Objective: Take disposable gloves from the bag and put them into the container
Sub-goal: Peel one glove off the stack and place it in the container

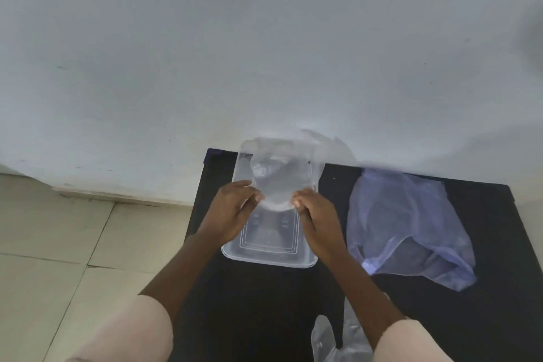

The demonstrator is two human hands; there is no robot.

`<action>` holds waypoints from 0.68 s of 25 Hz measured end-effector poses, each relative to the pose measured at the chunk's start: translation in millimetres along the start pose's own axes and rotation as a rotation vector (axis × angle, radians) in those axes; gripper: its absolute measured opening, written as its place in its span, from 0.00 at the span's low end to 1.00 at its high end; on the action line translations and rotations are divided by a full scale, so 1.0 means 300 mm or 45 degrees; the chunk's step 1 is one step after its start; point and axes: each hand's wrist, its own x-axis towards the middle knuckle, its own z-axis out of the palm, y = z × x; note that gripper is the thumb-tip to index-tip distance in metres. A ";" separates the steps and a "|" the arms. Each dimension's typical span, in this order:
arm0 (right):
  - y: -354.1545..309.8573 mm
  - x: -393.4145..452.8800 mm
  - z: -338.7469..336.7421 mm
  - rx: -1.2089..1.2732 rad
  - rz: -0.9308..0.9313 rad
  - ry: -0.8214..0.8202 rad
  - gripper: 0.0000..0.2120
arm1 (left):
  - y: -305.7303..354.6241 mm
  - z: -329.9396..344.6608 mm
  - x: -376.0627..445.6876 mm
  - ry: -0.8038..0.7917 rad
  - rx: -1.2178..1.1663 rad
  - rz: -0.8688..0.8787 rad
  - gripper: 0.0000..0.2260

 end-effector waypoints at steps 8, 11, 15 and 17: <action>0.067 -0.082 0.028 -0.584 -0.060 -0.306 0.11 | -0.060 0.036 -0.058 -0.239 0.572 0.174 0.15; 0.056 -0.093 0.017 -0.692 -0.114 -0.374 0.05 | -0.054 0.022 -0.065 -0.390 0.613 0.188 0.12; 0.045 -0.089 -0.018 -0.779 -0.085 -0.648 0.14 | -0.043 0.001 -0.051 -0.646 0.709 0.158 0.22; 0.034 -0.081 -0.033 -0.824 -0.059 -0.776 0.18 | -0.036 -0.011 -0.048 -0.764 0.781 0.153 0.26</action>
